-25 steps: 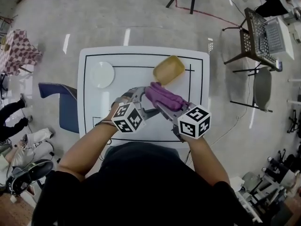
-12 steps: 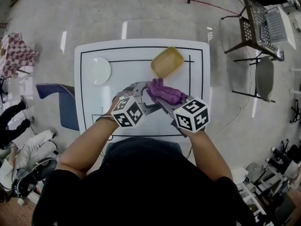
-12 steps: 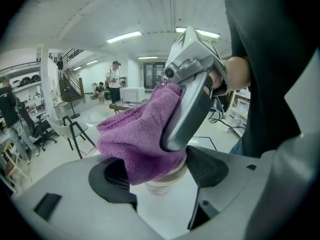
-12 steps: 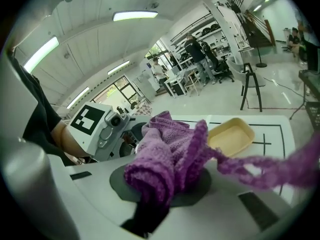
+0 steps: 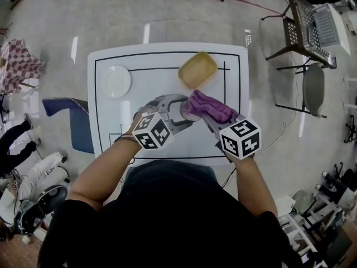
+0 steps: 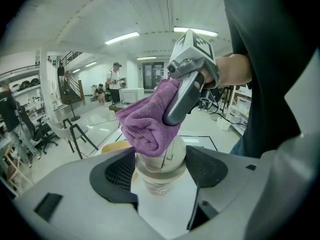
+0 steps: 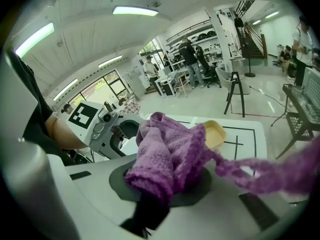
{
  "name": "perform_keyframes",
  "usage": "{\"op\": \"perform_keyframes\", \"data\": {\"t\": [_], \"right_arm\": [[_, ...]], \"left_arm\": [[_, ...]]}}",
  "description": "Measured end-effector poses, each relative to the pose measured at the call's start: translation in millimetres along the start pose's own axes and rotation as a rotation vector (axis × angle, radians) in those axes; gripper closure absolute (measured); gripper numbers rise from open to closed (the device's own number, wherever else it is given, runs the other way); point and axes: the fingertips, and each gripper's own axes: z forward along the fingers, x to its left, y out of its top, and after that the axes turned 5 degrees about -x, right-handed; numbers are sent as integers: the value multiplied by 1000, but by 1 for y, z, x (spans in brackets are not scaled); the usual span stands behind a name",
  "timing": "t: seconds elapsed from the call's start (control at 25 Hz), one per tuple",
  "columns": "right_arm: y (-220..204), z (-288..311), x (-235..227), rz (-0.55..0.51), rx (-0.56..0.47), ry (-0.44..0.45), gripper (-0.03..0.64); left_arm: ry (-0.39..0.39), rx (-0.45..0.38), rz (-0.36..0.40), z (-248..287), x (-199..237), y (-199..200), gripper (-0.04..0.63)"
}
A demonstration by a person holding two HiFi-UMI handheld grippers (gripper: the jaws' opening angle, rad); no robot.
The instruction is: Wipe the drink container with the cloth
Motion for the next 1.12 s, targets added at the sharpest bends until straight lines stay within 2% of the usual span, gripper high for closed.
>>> {"op": "perform_keyframes", "data": {"t": [0.24,0.44,0.6,0.72,0.84,0.96,1.0,1.12], "right_arm": [[-7,-13,-16,13,-1,-81,529],[-16,-16,-20,67,-20,-92,531],[-21,-21,-17,138,-85,-86,531],[-23,-34,-11,149,-168,-73,531],[-40,-50,-8,174,-209,-72,531],[-71,-62,-5,199,-199,-79,531],[-86,-63,-3,196,-178,-80,531],[-132,-57,12,165,-81,-60,531]], "left_arm": [[9,1,-28,-3,2,-3,262],[9,5,-28,-2,1,-4,262],[11,23,-20,-1,-3,-2,261],[2,34,-22,-1,-6,-3,259],[-9,-34,-85,-8,-1,3,247],[17,-117,-168,-21,14,18,247],[24,-122,-174,-22,17,22,265],[24,-100,-134,-15,15,35,410]]}}
